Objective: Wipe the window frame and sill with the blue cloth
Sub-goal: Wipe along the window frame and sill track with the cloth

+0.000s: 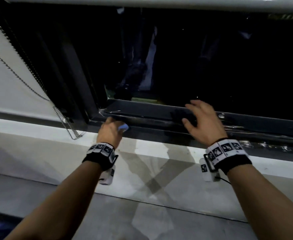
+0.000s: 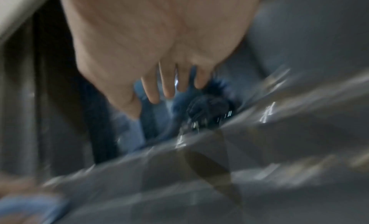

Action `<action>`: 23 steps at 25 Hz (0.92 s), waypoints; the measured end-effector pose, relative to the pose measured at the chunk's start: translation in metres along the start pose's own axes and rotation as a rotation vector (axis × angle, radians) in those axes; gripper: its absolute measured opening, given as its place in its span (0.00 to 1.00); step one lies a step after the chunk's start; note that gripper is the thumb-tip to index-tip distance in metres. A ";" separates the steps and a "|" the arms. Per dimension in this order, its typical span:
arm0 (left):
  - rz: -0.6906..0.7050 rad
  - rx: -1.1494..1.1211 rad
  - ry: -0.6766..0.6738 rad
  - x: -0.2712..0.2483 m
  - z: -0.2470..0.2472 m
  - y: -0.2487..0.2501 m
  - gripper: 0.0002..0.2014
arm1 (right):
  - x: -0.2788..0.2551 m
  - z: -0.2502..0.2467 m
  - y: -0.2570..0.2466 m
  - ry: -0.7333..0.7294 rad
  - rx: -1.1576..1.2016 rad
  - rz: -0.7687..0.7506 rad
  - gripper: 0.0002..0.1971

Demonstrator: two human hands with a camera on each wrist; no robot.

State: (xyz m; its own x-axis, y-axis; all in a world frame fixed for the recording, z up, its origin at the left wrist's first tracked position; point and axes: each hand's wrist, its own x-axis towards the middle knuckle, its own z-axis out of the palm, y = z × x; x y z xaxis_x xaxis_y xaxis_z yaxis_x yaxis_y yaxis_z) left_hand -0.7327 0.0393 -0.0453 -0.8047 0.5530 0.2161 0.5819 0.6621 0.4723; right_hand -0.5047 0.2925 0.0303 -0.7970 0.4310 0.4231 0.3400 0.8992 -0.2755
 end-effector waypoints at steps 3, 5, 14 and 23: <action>-0.008 0.049 -0.050 0.006 -0.002 -0.001 0.11 | 0.021 0.056 -0.054 -0.251 0.012 -0.009 0.31; 0.132 0.036 -0.151 -0.002 0.010 0.011 0.13 | 0.027 0.085 -0.068 -0.311 -0.070 0.062 0.34; 0.000 0.252 -0.015 0.025 -0.027 -0.065 0.10 | 0.021 0.103 -0.070 -0.241 -0.111 0.096 0.34; 0.440 -0.008 -0.348 -0.004 0.013 0.034 0.16 | 0.022 0.076 -0.064 -0.295 -0.023 0.085 0.33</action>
State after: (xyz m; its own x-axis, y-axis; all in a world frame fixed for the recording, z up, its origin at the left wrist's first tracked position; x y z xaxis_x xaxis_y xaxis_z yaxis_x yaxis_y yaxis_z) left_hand -0.7086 0.0662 -0.0412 -0.3993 0.9113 0.1004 0.8517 0.3282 0.4084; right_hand -0.5818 0.2387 -0.0087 -0.8748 0.4668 0.1294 0.4200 0.8640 -0.2778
